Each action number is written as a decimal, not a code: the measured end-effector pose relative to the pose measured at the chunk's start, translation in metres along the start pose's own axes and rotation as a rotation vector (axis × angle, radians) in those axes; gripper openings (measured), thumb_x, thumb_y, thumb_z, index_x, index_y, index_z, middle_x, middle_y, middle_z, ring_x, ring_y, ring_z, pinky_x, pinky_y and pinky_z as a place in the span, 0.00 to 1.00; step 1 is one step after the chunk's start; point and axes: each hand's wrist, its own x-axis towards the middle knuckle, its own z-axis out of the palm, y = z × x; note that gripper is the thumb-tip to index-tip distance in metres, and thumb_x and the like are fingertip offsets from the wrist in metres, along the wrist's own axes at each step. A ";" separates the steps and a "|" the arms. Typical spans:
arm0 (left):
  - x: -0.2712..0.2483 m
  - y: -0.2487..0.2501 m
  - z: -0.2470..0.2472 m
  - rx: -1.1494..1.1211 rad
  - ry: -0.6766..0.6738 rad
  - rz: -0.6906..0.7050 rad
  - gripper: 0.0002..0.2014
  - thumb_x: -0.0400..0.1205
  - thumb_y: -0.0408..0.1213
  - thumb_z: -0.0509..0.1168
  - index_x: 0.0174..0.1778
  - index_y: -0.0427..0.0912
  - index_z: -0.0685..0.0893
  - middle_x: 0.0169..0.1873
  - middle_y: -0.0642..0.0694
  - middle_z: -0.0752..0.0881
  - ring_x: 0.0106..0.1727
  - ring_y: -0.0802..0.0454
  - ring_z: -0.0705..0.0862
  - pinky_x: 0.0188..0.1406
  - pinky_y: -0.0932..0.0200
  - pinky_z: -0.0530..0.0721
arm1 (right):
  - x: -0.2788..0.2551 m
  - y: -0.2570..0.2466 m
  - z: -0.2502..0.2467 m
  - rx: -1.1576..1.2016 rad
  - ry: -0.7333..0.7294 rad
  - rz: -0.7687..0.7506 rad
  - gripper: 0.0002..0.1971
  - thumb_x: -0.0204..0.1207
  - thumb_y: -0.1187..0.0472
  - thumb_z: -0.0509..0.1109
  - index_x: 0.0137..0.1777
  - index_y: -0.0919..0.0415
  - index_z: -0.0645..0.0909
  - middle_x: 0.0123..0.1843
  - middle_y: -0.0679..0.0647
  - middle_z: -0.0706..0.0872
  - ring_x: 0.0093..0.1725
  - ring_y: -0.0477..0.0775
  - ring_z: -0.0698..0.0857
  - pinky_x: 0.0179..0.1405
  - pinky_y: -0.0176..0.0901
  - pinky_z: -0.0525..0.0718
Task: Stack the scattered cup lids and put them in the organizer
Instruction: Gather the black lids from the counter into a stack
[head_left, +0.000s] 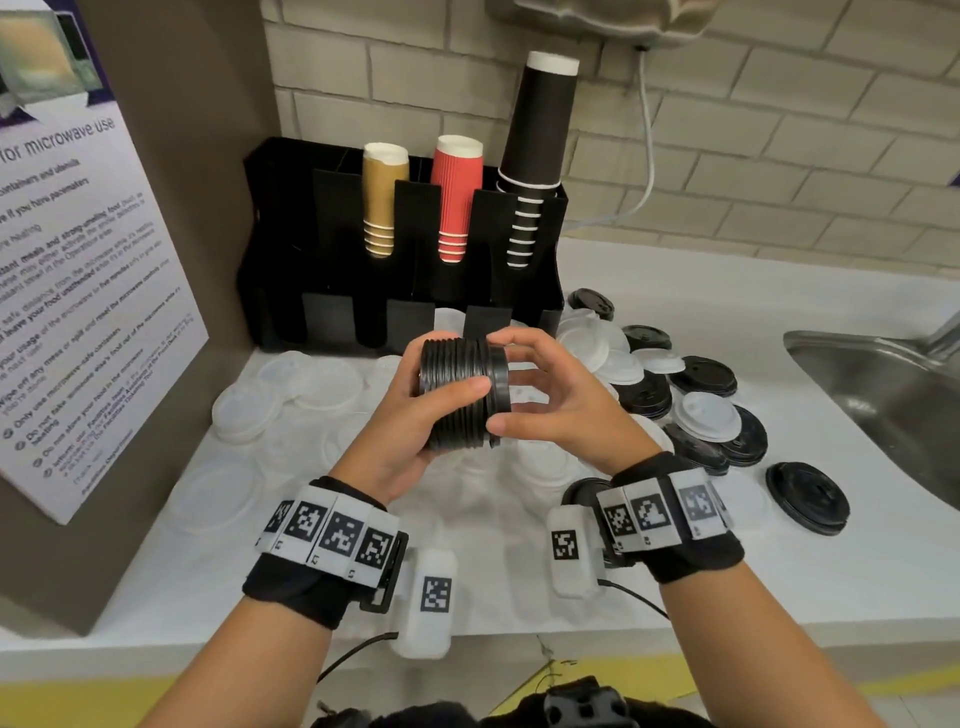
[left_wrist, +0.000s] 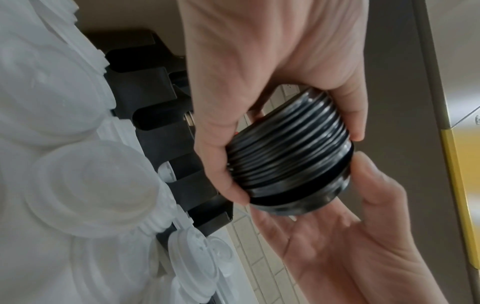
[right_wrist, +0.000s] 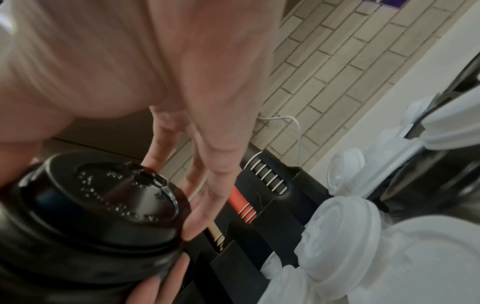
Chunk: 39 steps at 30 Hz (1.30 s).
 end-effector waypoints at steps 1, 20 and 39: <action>0.000 -0.001 0.002 -0.004 0.005 0.002 0.23 0.71 0.39 0.74 0.60 0.59 0.79 0.55 0.47 0.86 0.55 0.41 0.89 0.41 0.44 0.88 | -0.001 0.000 -0.001 0.004 0.010 -0.002 0.33 0.66 0.72 0.80 0.68 0.51 0.74 0.66 0.56 0.79 0.64 0.54 0.82 0.54 0.46 0.86; 0.020 -0.010 0.030 -0.033 -0.038 -0.135 0.36 0.70 0.39 0.73 0.75 0.52 0.70 0.66 0.39 0.83 0.60 0.43 0.87 0.46 0.46 0.88 | -0.013 -0.007 -0.027 -0.141 0.063 0.062 0.37 0.69 0.64 0.79 0.76 0.51 0.69 0.67 0.50 0.81 0.64 0.45 0.83 0.62 0.37 0.83; 0.034 -0.012 0.024 -0.115 0.049 -0.150 0.39 0.67 0.40 0.73 0.76 0.48 0.68 0.65 0.38 0.82 0.58 0.43 0.86 0.43 0.47 0.89 | -0.048 0.041 -0.048 -1.252 -0.357 0.534 0.38 0.58 0.50 0.84 0.66 0.50 0.69 0.61 0.50 0.74 0.61 0.55 0.71 0.50 0.46 0.73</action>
